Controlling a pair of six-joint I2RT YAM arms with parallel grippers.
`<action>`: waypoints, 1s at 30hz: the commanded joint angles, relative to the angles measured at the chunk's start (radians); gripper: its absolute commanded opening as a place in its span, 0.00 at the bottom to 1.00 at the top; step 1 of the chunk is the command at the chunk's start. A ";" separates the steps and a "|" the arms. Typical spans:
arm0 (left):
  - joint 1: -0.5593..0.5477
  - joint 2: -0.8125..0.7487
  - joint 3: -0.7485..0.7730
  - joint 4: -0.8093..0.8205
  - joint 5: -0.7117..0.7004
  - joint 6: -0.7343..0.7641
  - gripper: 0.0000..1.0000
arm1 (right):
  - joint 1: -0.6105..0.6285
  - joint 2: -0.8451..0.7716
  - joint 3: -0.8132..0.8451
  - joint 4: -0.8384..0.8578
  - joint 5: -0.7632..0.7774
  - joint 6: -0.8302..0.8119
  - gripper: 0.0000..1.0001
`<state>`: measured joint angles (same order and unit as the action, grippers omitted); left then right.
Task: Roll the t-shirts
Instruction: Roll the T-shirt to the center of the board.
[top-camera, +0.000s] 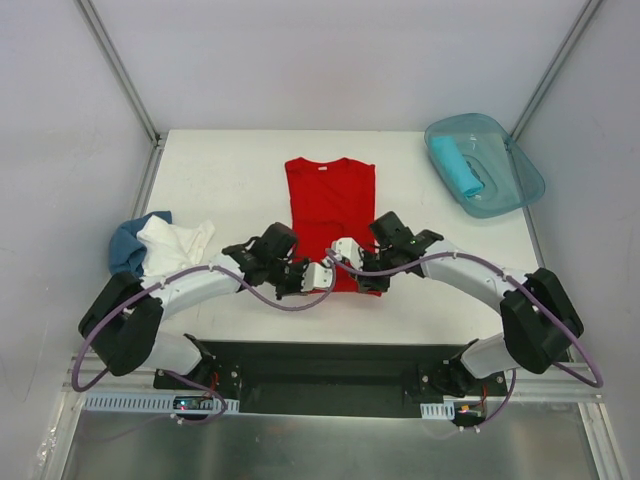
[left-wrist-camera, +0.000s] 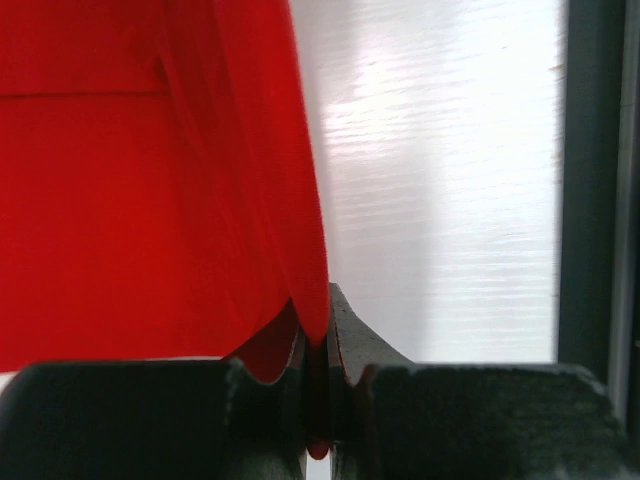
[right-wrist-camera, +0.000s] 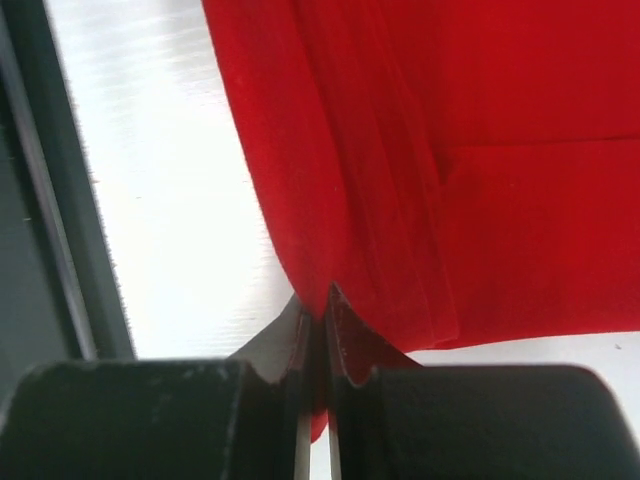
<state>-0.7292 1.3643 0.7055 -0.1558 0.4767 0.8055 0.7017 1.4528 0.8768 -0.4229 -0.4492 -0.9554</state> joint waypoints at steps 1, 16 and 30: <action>0.045 0.065 0.138 -0.277 0.181 -0.077 0.00 | -0.014 -0.014 0.060 -0.247 -0.140 -0.098 0.05; 0.277 0.484 0.560 -0.729 0.422 0.061 0.00 | -0.131 0.276 0.324 -0.548 -0.301 -0.276 0.05; 0.321 0.656 0.666 -0.788 0.412 0.083 0.00 | -0.194 0.625 0.657 -0.898 -0.342 -0.468 0.07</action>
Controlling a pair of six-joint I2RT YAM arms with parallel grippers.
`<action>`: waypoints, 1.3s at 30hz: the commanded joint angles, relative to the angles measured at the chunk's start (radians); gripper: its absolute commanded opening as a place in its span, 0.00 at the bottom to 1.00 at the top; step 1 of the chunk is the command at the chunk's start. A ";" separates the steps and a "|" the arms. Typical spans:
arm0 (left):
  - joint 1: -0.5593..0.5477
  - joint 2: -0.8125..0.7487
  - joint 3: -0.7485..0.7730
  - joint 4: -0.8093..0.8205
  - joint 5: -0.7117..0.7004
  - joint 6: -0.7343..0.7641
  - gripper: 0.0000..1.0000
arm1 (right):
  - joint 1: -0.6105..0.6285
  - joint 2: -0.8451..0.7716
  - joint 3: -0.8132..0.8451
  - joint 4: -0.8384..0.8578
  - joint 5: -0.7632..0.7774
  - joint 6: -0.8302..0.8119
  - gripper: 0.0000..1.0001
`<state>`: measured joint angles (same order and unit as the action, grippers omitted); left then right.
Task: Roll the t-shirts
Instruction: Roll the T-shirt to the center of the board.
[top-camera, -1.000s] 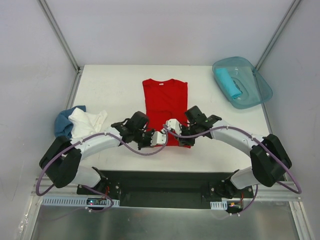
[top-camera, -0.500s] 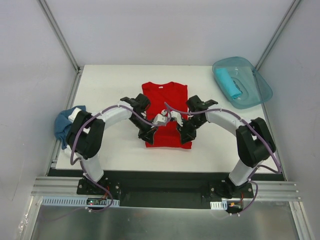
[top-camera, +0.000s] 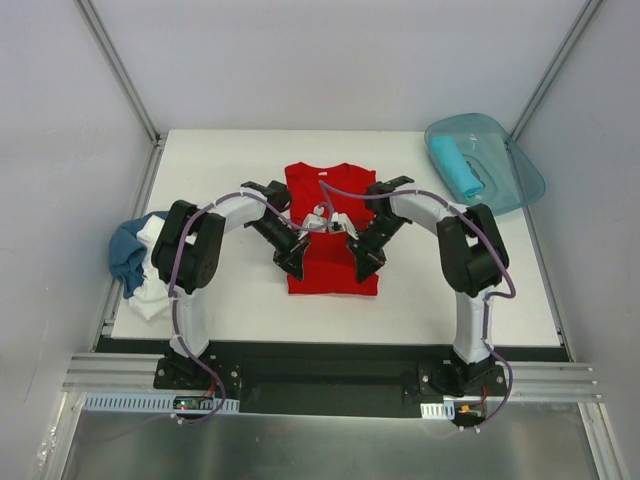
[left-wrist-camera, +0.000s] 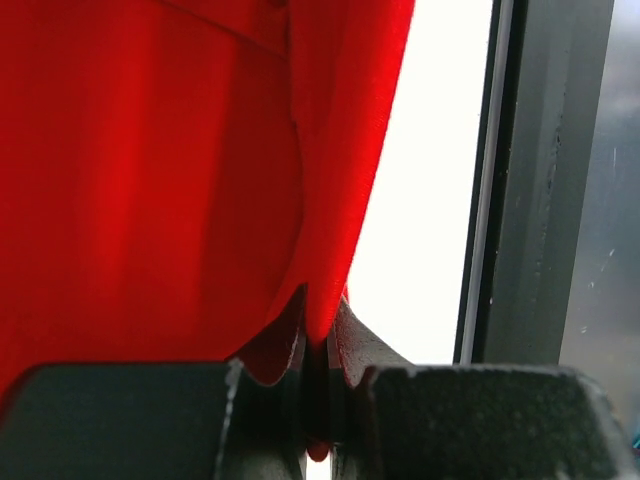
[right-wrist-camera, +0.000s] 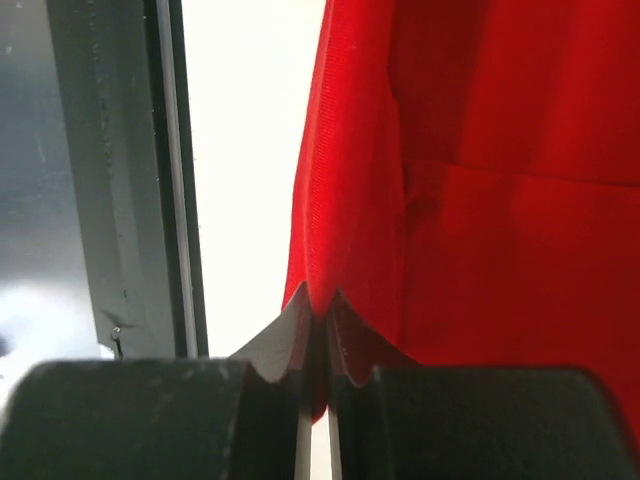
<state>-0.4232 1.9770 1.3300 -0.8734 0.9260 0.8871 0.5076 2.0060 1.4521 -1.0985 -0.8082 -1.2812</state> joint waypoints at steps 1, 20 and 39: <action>0.020 0.052 0.046 -0.072 -0.044 0.001 0.00 | 0.000 0.091 0.118 -0.241 0.018 -0.161 0.07; 0.090 0.053 0.035 -0.009 -0.122 -0.155 0.33 | -0.027 0.347 0.424 -0.509 0.006 -0.173 0.10; 0.034 -0.538 -0.430 0.408 -0.375 -0.094 0.54 | 0.003 0.465 0.551 -0.498 0.105 0.008 0.14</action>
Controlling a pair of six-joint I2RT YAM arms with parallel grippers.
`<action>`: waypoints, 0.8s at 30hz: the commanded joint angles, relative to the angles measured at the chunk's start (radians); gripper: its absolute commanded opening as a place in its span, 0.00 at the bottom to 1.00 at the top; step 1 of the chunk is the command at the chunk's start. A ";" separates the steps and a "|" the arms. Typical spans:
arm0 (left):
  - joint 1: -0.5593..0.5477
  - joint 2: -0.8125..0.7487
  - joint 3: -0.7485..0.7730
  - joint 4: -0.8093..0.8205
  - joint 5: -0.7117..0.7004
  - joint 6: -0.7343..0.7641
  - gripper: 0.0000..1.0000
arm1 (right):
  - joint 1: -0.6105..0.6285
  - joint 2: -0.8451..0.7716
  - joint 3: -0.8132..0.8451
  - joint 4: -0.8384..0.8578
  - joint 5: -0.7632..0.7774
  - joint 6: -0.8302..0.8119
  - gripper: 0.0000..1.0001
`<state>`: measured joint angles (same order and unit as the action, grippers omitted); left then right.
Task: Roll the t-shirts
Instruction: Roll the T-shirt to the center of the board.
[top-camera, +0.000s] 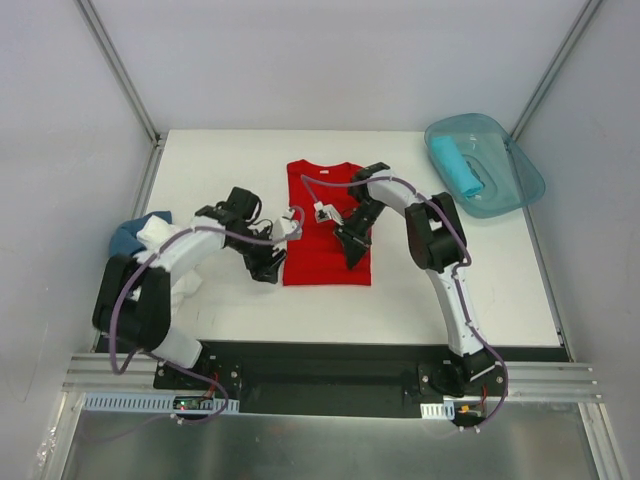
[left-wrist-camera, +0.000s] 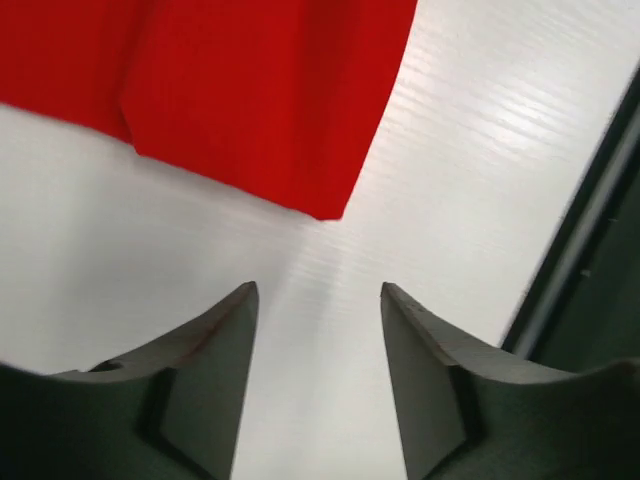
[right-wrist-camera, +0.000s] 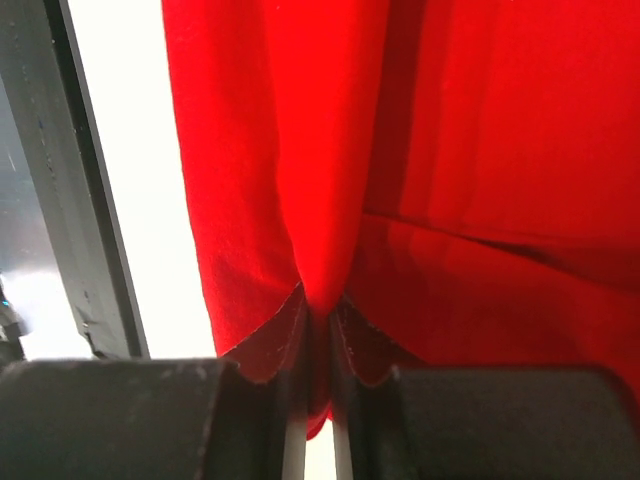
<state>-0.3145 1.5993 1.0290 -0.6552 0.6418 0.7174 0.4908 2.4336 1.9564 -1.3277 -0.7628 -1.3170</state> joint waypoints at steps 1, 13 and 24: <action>-0.096 -0.223 -0.162 0.239 -0.117 0.091 0.56 | 0.020 0.063 0.076 -0.266 0.066 0.080 0.13; -0.325 -0.162 -0.342 0.684 -0.306 0.254 0.66 | 0.031 0.136 0.154 -0.331 0.083 0.099 0.14; -0.377 -0.041 -0.337 0.605 -0.300 0.358 0.17 | 0.028 0.127 0.142 -0.323 0.079 0.088 0.39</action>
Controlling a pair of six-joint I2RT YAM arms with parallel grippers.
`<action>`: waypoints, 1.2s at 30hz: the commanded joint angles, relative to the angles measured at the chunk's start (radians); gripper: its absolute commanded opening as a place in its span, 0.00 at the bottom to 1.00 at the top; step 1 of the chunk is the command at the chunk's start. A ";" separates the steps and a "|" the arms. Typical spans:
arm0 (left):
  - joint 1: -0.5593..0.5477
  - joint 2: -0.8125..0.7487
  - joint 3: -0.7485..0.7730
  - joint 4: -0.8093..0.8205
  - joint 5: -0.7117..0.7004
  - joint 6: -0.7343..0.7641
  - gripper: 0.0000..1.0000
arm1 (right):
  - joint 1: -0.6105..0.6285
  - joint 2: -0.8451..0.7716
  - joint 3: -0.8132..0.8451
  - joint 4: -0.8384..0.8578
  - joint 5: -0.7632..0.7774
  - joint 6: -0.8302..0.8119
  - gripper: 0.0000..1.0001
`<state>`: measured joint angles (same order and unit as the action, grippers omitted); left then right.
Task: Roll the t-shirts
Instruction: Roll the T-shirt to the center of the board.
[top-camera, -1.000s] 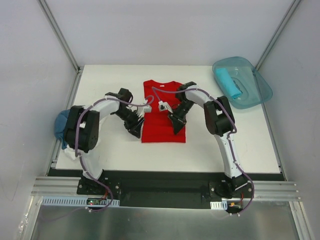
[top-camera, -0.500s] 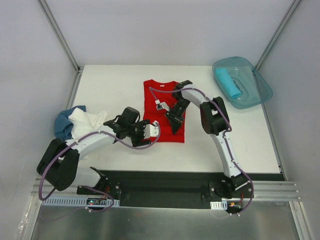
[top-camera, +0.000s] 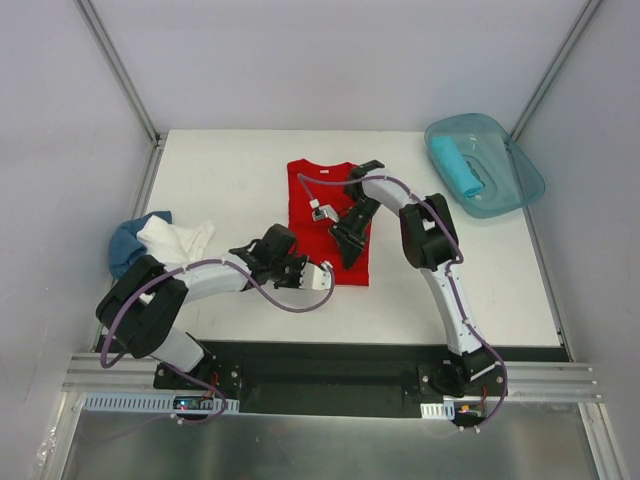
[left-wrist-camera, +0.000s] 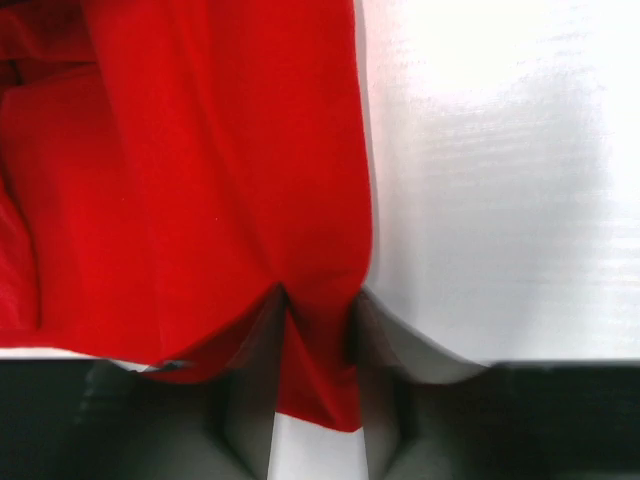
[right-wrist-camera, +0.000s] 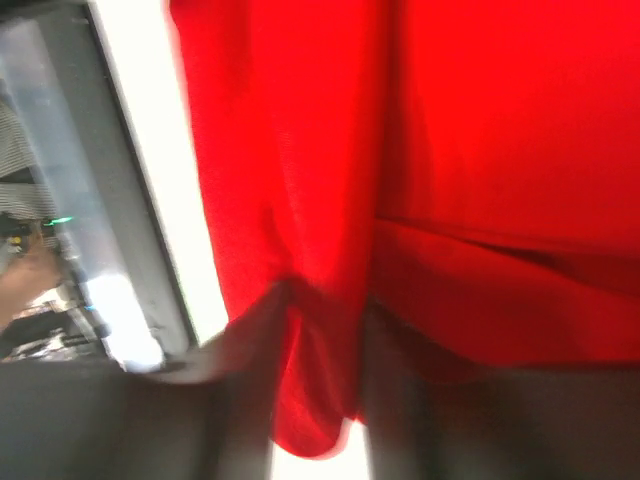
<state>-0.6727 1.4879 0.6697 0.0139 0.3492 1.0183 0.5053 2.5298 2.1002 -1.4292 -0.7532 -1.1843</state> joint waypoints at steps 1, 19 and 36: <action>-0.019 0.084 0.042 -0.090 -0.004 0.048 0.08 | 0.007 -0.003 -0.014 -0.209 0.058 -0.061 0.49; 0.140 0.294 0.548 -0.695 0.462 -0.109 0.00 | -0.111 -1.177 -0.799 0.851 0.141 0.210 0.96; 0.222 0.417 0.697 -0.802 0.599 -0.187 0.00 | 0.240 -1.155 -1.247 1.267 0.440 0.140 0.96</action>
<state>-0.4564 1.8900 1.3293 -0.7338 0.8661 0.8394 0.7311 1.3464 0.7898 -0.2607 -0.3481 -1.0332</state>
